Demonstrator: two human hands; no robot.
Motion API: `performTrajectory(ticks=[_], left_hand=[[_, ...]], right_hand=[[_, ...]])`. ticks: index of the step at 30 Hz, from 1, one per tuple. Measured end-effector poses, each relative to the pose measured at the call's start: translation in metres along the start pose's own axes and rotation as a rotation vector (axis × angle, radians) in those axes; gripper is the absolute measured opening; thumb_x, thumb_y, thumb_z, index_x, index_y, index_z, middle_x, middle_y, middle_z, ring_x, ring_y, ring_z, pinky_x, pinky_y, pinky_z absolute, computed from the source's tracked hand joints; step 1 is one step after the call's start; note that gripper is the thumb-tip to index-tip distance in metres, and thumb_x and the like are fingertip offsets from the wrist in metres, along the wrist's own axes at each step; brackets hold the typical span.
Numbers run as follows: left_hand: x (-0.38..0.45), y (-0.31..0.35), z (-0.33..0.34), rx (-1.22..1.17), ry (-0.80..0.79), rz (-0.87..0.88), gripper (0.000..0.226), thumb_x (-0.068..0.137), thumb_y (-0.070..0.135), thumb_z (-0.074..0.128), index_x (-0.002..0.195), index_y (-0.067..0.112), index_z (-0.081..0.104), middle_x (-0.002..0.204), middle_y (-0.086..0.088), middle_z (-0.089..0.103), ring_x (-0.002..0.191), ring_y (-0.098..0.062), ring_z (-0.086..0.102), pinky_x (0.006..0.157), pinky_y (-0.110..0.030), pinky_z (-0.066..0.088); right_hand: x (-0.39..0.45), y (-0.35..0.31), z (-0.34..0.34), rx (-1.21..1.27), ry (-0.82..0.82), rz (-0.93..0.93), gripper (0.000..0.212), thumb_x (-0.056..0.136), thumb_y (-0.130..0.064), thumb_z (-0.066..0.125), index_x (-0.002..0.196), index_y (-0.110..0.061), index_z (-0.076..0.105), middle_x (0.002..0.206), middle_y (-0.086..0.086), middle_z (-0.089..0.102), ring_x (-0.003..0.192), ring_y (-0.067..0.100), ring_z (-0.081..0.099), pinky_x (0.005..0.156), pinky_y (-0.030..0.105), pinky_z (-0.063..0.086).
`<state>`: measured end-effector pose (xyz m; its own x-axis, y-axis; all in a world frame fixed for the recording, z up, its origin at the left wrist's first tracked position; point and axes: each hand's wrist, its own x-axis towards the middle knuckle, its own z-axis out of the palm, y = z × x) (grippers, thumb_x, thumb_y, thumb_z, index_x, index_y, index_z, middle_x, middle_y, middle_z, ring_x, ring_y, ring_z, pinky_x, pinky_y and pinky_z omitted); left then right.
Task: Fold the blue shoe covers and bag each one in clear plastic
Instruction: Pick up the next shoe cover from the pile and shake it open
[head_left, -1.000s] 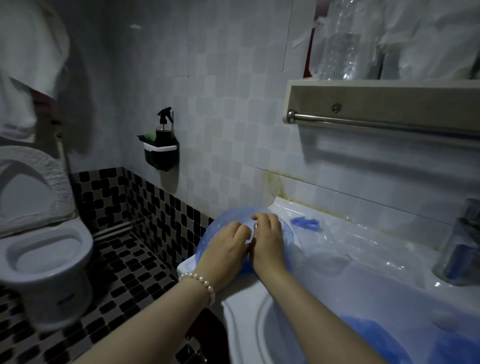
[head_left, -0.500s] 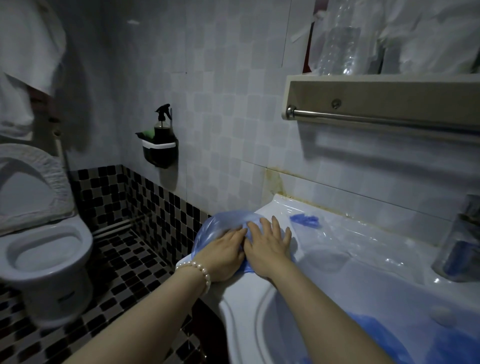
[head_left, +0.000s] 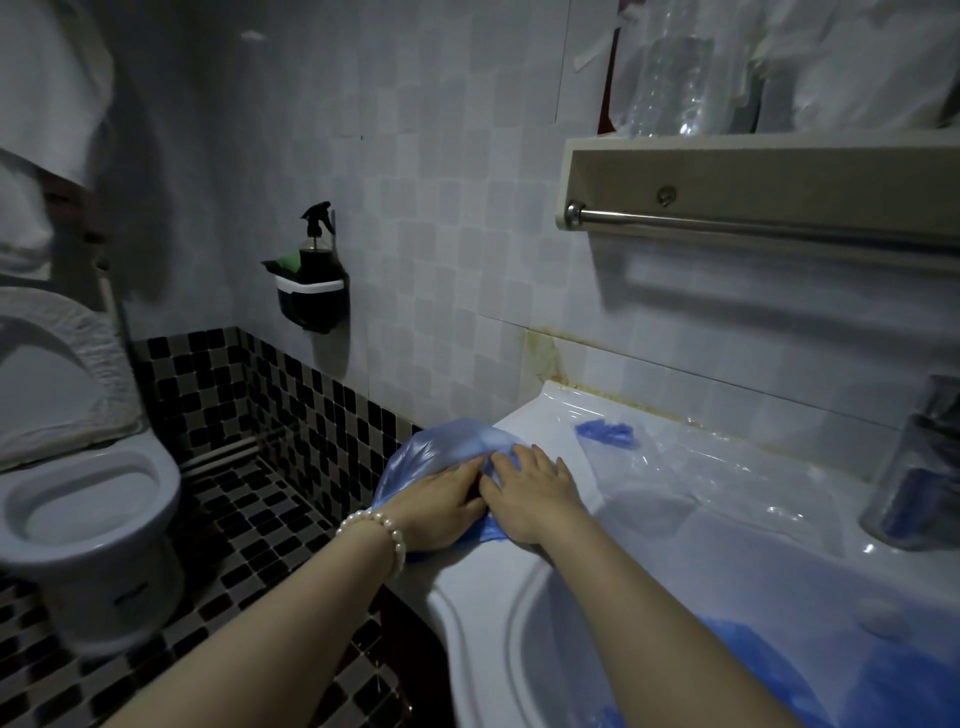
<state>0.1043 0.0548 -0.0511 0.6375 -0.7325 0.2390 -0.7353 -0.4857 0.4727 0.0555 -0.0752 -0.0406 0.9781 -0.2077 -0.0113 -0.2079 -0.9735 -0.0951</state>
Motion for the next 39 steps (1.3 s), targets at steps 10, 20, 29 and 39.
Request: performTrajectory(ticks=[10, 20, 29, 39], left_hand=[[-0.001, 0.004, -0.022, -1.009, 0.602, -0.482, 0.019, 0.085, -0.012, 0.054, 0.089, 0.002, 0.066, 0.087, -0.010, 0.068, 0.087, -0.024, 0.064, 0.070, -0.019, 0.055], [-0.018, 0.022, -0.042, -0.562, 0.800, -0.400, 0.022, 0.083, -0.007, 0.052, 0.097, 0.004, 0.065, 0.088, -0.007, 0.062, 0.085, -0.026, 0.060, 0.076, -0.027, 0.046], [-0.035, 0.034, -0.013, 0.642, -0.055, 0.030, 0.122, 0.060, 0.082, -0.023, 0.149, 0.009, 0.017, 0.159, -0.010, 0.007, 0.146, -0.025, 0.003, 0.117, -0.040, -0.002], [-0.052, 0.022, -0.011, 0.474, -0.296, -0.220, 0.133, 0.049, 0.094, 0.013, 0.149, 0.011, -0.015, 0.155, -0.009, -0.021, 0.141, -0.026, -0.025, 0.112, -0.039, -0.016]], right_hand=[[-0.002, 0.002, 0.005, -0.022, 0.010, -0.047, 0.058, 0.098, -0.053, 0.013, 0.151, -0.028, 0.008, 0.159, 0.001, 0.004, 0.146, 0.023, 0.002, 0.118, 0.046, 0.000], [-0.009, 0.018, 0.004, -0.001, 0.025, -0.211, 0.056, 0.098, -0.049, 0.024, 0.149, -0.028, 0.019, 0.158, -0.001, 0.010, 0.145, 0.019, 0.008, 0.118, 0.043, 0.006], [-0.017, 0.026, -0.030, 0.390, 0.457, -0.233, 0.037, 0.087, -0.006, 0.049, 0.122, -0.013, 0.060, 0.130, 0.006, 0.056, 0.122, 0.022, 0.046, 0.105, 0.028, 0.031], [0.003, 0.003, 0.003, -0.076, -0.059, -0.214, 0.058, 0.092, -0.065, 0.010, 0.146, -0.047, -0.003, 0.158, -0.011, -0.013, 0.145, 0.025, -0.013, 0.112, 0.061, -0.006]])
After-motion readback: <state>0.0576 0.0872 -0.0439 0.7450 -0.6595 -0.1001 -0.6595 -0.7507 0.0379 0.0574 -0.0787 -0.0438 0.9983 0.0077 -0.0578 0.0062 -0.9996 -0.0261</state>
